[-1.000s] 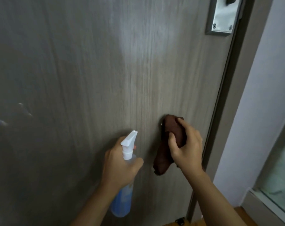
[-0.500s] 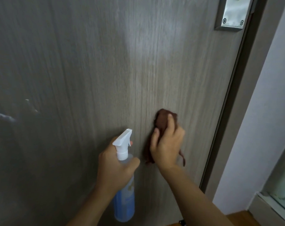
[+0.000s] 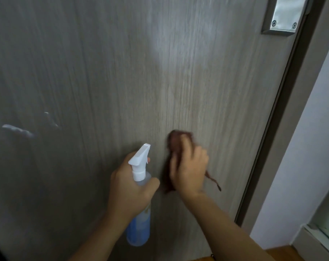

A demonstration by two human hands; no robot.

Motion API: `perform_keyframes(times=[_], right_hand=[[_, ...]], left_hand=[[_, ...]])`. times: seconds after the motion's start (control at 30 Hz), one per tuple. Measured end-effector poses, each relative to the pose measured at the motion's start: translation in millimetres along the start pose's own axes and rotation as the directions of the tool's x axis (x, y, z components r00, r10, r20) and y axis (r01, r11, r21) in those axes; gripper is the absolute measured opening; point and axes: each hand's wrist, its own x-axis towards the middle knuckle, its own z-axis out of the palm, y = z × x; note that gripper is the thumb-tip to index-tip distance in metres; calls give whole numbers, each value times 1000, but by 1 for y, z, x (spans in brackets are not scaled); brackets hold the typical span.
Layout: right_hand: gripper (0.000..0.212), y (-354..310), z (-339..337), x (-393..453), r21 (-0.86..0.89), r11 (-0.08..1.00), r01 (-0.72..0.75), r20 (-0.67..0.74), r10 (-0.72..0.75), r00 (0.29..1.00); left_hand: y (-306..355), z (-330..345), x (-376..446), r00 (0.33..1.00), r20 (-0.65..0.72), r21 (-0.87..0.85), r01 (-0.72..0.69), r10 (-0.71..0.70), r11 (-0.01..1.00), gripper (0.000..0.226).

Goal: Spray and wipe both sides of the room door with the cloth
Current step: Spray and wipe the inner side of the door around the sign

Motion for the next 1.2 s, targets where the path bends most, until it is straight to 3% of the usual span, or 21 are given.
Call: perform_keyframes(times=[0.07, 0.1, 0.13, 0.23, 0.3, 0.4, 0.47, 0.53, 0.63, 0.8, 1.0, 1.2], right_hand=[[55, -7, 6, -16, -13, 983, 183, 86, -182, 980], [55, -4, 6, -12, 2, 980, 199, 89, -199, 976], [53, 2, 3, -5, 19, 988, 155, 62, -156, 986], [50, 13, -8, 16, 92, 985, -144, -68, 151, 986], [51, 3, -6, 19, 86, 973, -216, -97, 224, 970], [53, -37, 12, -7, 15, 1000, 18, 21, -18, 1000], [54, -57, 23, -30, -10, 975, 221, 122, -218, 968], [54, -60, 25, -32, -13, 953, 303, 159, -297, 942], [50, -57, 15, -20, 33, 965, 260, 130, -262, 956], [50, -66, 19, 1, 166, 985, 41, -2, -41, 999], [53, -86, 38, -21, 99, 974, 205, 26, -209, 978], [51, -94, 40, -26, 68, 985, 157, 8, -158, 987]], left_hand=[[-1, -1, -4, 1000, -20, -15, 0, -1, 1000, 39], [-2, -3, -6, 1000, -28, -18, -4, 4, 1000, 38], [-5, -8, -9, 999, -33, -16, -3, 3, 1000, 37], [-19, -32, -15, 998, -64, 13, 23, -22, 1000, 36], [-30, -49, -15, 997, -69, 39, 40, -37, 998, 37], [-40, -65, -10, 992, -98, 52, 79, -74, 995, 34], [-44, -70, -9, 987, -138, 45, 90, -83, 995, 35], [-47, -75, -11, 982, -178, 58, 81, -70, 995, 39], [-57, -85, -20, 982, -164, 40, 106, -98, 994, 46], [-67, -91, -30, 978, -121, 41, 178, -172, 983, 36], [-67, -95, -31, 987, -91, 80, 140, -133, 987, 32], [-72, -105, -37, 979, -143, 29, 149, -143, 988, 47]])
